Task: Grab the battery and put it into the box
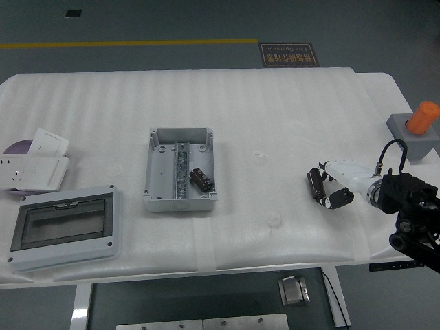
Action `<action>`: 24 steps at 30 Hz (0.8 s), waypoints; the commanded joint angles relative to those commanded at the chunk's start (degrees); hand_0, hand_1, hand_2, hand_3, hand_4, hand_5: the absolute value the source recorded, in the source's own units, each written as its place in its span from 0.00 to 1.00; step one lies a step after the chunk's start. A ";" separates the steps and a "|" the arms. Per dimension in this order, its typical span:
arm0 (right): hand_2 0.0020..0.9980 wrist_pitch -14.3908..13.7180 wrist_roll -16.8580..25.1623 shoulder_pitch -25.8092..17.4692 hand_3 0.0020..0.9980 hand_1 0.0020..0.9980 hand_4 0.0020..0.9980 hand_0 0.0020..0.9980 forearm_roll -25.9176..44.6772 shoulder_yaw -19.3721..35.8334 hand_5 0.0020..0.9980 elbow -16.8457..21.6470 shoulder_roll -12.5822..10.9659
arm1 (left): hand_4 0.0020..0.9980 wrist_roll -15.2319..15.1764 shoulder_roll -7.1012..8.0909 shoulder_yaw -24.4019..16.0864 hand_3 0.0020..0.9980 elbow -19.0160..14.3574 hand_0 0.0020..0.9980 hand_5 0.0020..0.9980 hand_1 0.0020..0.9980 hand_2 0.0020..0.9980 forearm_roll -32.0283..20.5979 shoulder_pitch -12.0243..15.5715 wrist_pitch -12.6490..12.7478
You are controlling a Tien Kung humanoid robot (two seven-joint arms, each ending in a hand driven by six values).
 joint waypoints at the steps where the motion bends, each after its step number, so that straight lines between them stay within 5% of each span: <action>1: 0.66 -0.15 0.01 0.00 0.70 0.69 0.37 0.67 -0.14 0.31 0.11 0.39 -0.01 | 0.60 -0.06 -0.01 0.08 0.59 0.00 0.65 0.45 0.67 0.56 -0.07 -0.01 0.02; 9: 0.66 -0.97 -0.70 0.20 0.70 0.68 0.38 0.66 -1.94 3.33 0.11 6.12 1.64 | 0.61 0.00 -0.05 -0.17 0.59 0.00 0.65 0.46 0.67 0.56 0.09 0.25 0.22; 13: 0.66 -2.97 -0.73 0.63 0.70 0.68 0.38 0.66 -2.86 4.38 0.11 7.73 5.88 | 0.61 1.38 -0.08 -1.88 0.59 0.00 0.65 0.46 0.67 0.56 2.23 0.39 -0.19; 17: 0.66 -6.29 -0.11 1.92 0.70 0.68 0.38 0.65 -3.82 3.86 0.12 6.45 11.32 | 0.62 2.87 -0.31 -2.60 0.59 0.00 0.65 0.47 0.67 0.56 3.56 0.33 -1.11; 19: 0.67 -6.80 -0.68 2.29 0.70 0.68 0.45 0.66 -4.70 3.42 0.19 5.56 14.32 | 0.62 2.78 -0.33 -3.06 0.59 0.00 0.65 0.47 0.67 0.56 4.62 0.32 -1.16; 24: 0.67 -8.20 -1.32 1.94 0.70 0.68 0.45 0.66 -6.03 2.48 0.19 4.19 20.92 | 0.62 2.47 -0.08 -4.38 0.59 0.00 0.65 0.47 0.67 0.56 7.35 0.66 -0.82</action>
